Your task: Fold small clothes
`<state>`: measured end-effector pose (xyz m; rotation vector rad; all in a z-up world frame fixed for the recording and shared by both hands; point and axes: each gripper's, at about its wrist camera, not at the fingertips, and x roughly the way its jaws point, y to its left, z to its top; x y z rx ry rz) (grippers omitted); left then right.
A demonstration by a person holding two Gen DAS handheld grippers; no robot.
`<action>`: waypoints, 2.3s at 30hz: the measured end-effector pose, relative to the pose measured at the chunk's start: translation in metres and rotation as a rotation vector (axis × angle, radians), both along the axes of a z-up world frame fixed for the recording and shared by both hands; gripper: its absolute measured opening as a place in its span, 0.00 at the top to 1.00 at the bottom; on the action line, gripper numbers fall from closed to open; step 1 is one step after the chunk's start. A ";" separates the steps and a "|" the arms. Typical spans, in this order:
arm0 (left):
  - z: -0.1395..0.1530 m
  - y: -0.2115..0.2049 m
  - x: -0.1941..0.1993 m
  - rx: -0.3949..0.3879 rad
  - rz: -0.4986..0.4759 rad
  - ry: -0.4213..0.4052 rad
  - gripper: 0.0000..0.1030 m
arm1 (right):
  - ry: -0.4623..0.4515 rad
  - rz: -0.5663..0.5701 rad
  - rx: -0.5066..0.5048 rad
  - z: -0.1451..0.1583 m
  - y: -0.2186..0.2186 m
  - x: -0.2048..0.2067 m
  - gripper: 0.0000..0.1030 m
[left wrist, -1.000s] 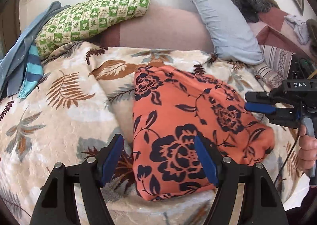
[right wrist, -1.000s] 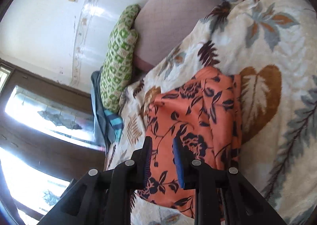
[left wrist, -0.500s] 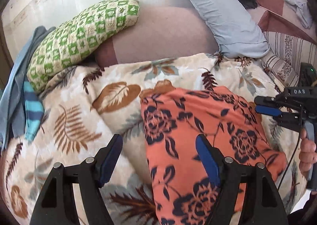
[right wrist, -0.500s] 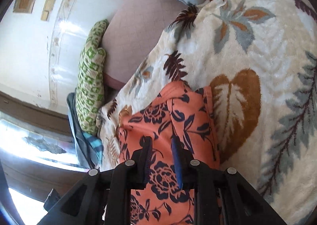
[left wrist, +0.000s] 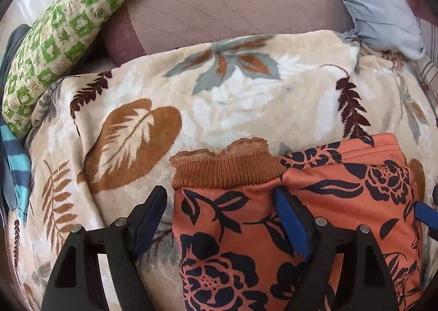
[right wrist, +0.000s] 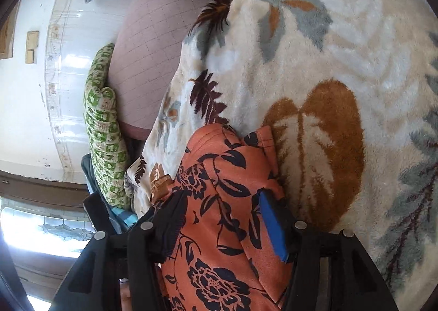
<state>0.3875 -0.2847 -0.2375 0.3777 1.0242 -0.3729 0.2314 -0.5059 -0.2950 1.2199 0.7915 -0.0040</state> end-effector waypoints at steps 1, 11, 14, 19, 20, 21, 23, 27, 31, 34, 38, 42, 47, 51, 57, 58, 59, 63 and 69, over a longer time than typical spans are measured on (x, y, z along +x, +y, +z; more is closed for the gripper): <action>0.005 0.004 -0.004 -0.002 -0.003 -0.007 0.21 | -0.025 0.007 -0.012 0.005 0.000 -0.001 0.43; 0.050 0.084 -0.133 -0.106 -0.033 -0.044 0.21 | -0.166 0.166 -0.095 0.058 0.036 -0.022 0.43; 0.037 0.097 -0.170 -0.078 -0.042 -0.073 0.21 | -0.173 0.222 -0.157 0.069 0.054 -0.037 0.43; 0.000 0.104 -0.191 -0.053 -0.044 -0.067 0.19 | -0.126 0.304 -0.197 0.060 0.083 -0.075 0.46; -0.001 0.104 -0.193 -0.057 -0.045 -0.081 0.19 | -0.085 0.333 -0.201 0.050 0.091 -0.080 0.46; -0.001 0.106 -0.196 -0.068 -0.041 -0.094 0.19 | -0.015 0.364 -0.216 0.036 0.099 -0.083 0.46; -0.002 0.112 -0.199 -0.110 -0.026 -0.085 0.19 | 0.123 0.388 -0.255 0.005 0.110 -0.088 0.60; -0.001 0.139 -0.205 -0.286 0.011 -0.066 0.19 | 0.057 0.355 -0.227 0.008 0.100 -0.111 0.66; 0.018 0.157 -0.216 -0.332 -0.003 -0.163 0.19 | -0.049 0.185 -0.159 0.021 0.062 -0.136 0.65; 0.029 0.174 -0.218 -0.412 0.015 -0.185 0.17 | -0.071 0.046 -0.147 0.023 0.038 -0.149 0.32; 0.029 0.183 -0.210 -0.477 0.050 -0.162 0.17 | -0.076 0.020 -0.111 0.018 0.032 -0.143 0.28; 0.027 0.181 -0.200 -0.504 0.086 -0.153 0.17 | -0.062 0.043 -0.109 0.017 0.033 -0.130 0.28; 0.027 0.166 -0.192 -0.488 0.066 -0.165 0.17 | -0.058 0.073 -0.153 0.022 0.041 -0.117 0.28; 0.027 0.156 -0.180 -0.510 0.064 -0.146 0.16 | -0.053 0.064 -0.152 0.022 0.037 -0.110 0.28; 0.024 0.142 -0.160 -0.521 0.072 -0.108 0.15 | -0.047 0.080 -0.165 0.022 0.036 -0.092 0.28; 0.024 0.140 -0.157 -0.521 0.071 -0.108 0.15 | -0.045 0.085 -0.168 0.022 0.036 -0.088 0.28; 0.024 0.137 -0.154 -0.519 0.069 -0.108 0.15 | -0.042 0.088 -0.173 0.022 0.037 -0.084 0.28; 0.025 0.129 -0.147 -0.497 0.057 -0.094 0.15 | -0.033 0.107 -0.185 0.021 0.036 -0.070 0.28; 0.035 0.123 -0.152 -0.460 0.041 -0.151 0.15 | -0.019 0.138 -0.209 0.019 0.041 -0.059 0.28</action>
